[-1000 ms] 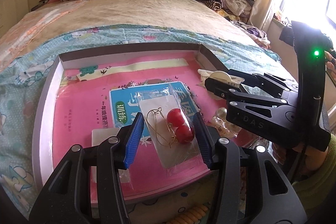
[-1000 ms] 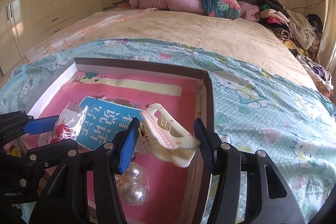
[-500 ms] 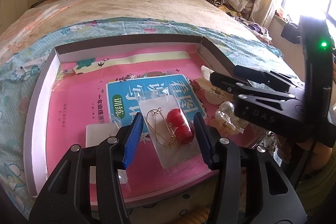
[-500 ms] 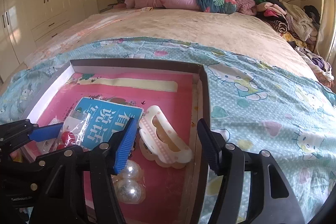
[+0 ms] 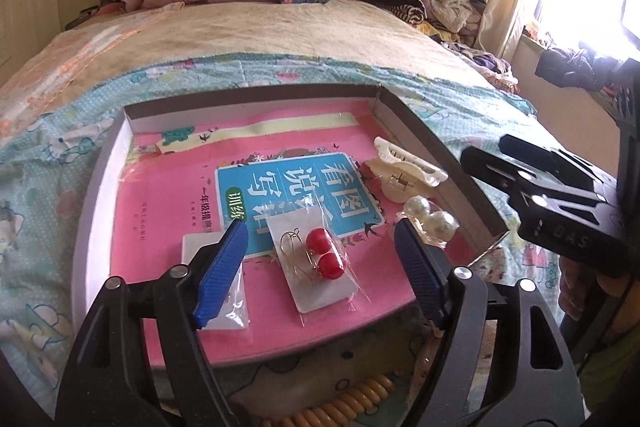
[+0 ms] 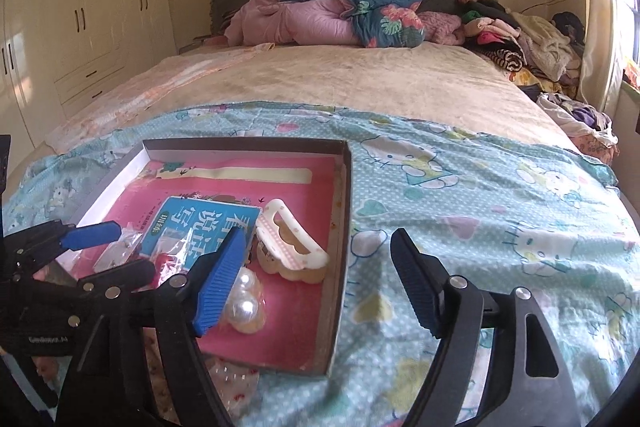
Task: Organize jewelry
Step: 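Open the right tool to drop the claw clip while the left tool releases the red-bead card, then withdraw both tools from the tray toward the remaining jewelry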
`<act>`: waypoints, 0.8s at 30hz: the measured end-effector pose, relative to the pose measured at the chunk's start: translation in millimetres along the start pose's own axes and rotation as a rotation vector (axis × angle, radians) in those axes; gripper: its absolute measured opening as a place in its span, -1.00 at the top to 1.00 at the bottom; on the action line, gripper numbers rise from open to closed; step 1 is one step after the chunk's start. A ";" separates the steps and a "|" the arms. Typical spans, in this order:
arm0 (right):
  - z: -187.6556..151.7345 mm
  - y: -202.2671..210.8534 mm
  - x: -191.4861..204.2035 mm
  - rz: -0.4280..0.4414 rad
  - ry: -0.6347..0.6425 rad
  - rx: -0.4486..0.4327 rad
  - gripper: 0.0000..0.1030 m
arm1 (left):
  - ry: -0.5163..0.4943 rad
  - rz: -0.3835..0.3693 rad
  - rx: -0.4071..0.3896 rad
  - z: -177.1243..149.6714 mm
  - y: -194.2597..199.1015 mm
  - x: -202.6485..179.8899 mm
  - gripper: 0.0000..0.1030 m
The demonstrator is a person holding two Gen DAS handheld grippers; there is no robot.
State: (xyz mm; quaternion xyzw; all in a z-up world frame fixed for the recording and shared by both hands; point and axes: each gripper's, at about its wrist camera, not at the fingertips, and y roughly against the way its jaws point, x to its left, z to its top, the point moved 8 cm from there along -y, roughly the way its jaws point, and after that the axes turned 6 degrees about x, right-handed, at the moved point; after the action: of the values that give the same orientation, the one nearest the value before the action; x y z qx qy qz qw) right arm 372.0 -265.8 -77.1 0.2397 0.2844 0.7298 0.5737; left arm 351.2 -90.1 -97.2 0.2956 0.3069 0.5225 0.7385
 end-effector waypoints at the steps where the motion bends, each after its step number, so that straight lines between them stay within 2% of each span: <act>1: -0.9 5.1 -0.3 -0.002 -0.001 -0.007 -0.47 | 0.002 0.002 -0.007 0.2 3.3 -0.1 -0.35; 3: -3.4 15.3 -1.8 -0.009 -0.006 -0.021 -0.51 | 0.008 0.004 -0.022 0.6 11.6 0.2 -0.46; 14: -17.3 61.3 6.2 -0.011 -0.008 -0.077 -0.61 | 0.026 0.026 -0.079 -4.3 48.0 1.4 -0.77; 24: -33.5 85.5 21.3 -0.012 0.020 -0.090 -0.66 | 0.039 0.048 -0.116 -17.7 74.6 4.9 -0.78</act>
State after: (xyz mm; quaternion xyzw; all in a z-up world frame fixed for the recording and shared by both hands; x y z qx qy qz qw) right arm 284.6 -265.1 -41.8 0.2048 0.2584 0.7407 0.5853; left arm 295.0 -62.5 -52.7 0.2495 0.2832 0.5626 0.7356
